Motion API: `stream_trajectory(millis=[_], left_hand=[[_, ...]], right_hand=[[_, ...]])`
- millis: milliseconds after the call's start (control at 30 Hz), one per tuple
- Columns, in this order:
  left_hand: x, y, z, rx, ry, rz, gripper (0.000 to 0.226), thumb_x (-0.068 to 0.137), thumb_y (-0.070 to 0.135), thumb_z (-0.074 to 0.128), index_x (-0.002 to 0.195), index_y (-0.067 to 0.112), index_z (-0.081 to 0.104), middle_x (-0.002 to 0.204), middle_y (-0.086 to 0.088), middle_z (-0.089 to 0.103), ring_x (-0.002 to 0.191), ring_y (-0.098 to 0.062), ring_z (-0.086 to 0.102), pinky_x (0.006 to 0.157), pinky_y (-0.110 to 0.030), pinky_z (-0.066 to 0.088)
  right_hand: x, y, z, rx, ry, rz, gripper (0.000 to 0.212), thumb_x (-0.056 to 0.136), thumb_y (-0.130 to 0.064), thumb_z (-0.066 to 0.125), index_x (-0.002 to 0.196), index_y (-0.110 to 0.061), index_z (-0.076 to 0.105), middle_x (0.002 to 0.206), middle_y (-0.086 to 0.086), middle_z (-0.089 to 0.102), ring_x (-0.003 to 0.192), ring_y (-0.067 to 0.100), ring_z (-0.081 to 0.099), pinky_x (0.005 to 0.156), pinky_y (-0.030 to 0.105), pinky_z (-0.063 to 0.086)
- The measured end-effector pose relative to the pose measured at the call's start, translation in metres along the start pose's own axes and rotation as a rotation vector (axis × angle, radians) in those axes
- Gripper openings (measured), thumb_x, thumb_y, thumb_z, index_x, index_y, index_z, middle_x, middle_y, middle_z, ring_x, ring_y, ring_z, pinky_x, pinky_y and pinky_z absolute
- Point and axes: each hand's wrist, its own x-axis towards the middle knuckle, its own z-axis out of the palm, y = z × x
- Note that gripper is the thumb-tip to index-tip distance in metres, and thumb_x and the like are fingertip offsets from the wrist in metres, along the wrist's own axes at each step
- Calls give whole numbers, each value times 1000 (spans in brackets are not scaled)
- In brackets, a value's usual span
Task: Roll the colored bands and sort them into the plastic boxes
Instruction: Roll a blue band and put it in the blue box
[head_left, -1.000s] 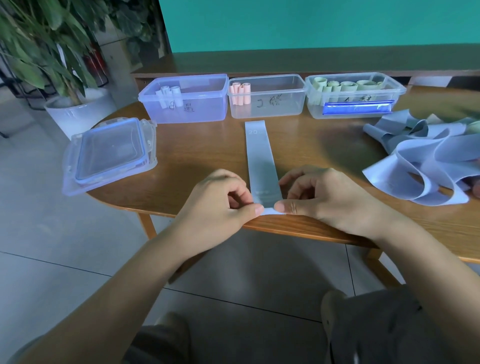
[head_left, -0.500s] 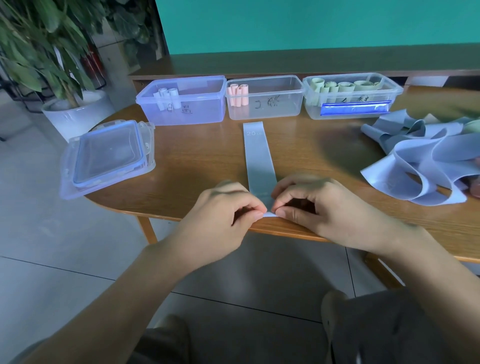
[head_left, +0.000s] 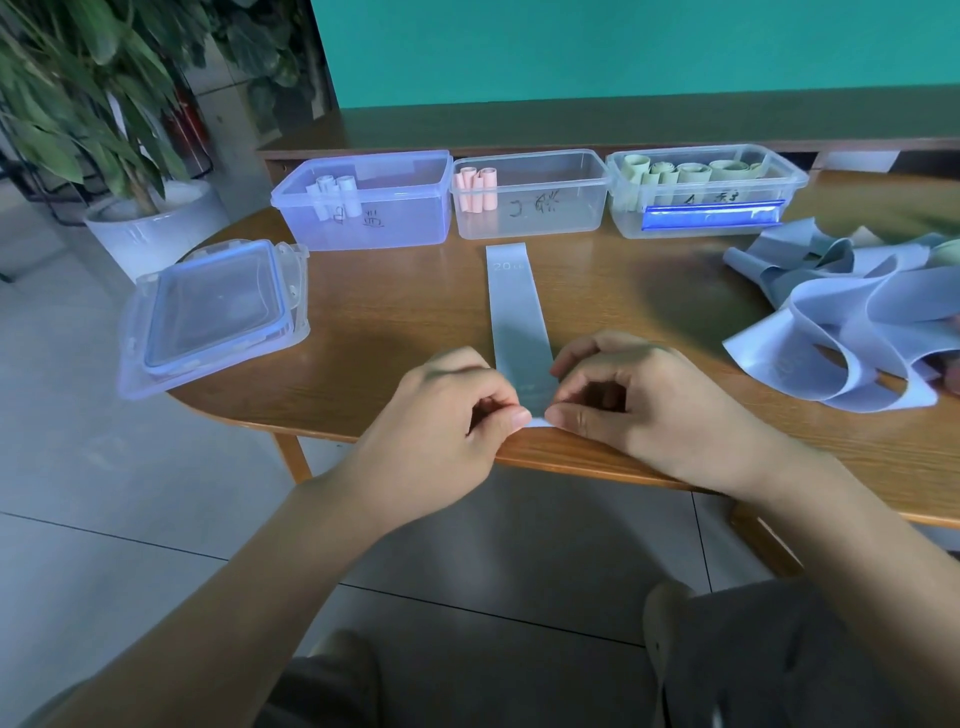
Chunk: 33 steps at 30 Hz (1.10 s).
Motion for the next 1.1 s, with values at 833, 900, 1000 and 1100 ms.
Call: stream_trajectory(millis=[833,900,1000,1100], left_hand=[[-3,-7,14,-16,106,129,13,95,23,68,100,14,76,97,4,63,94,-9,58,85,-21,46],[-2,-6,14,-4,121,126,13,95,22,68,100,14,77,95,4,61,93,-8,56,84,-16,43],[-2,-6,15,10,121,124,17,96,24,65,100,13,77,95,4,59,93,-7,53,85,-14,41],[-2,-7,17,30,131,127,21,97,26,61,101,14,77,96,3,57,93,-7,52,84,-17,42]], right_hand=[[5,1,9,-28,102,18,10,90,-26,74,86,-25,65,90,-10,60,84,8,56,72,10,38],[2,0,8,3,110,-62,7,91,-22,74,88,-24,69,95,-9,63,87,7,58,76,9,39],[-1,2,6,-7,67,-158,1,91,-21,74,92,-22,74,100,-10,66,95,6,62,84,10,41],[-1,5,7,-46,60,-171,3,90,-22,75,93,-23,75,99,-11,67,98,8,63,87,15,45]])
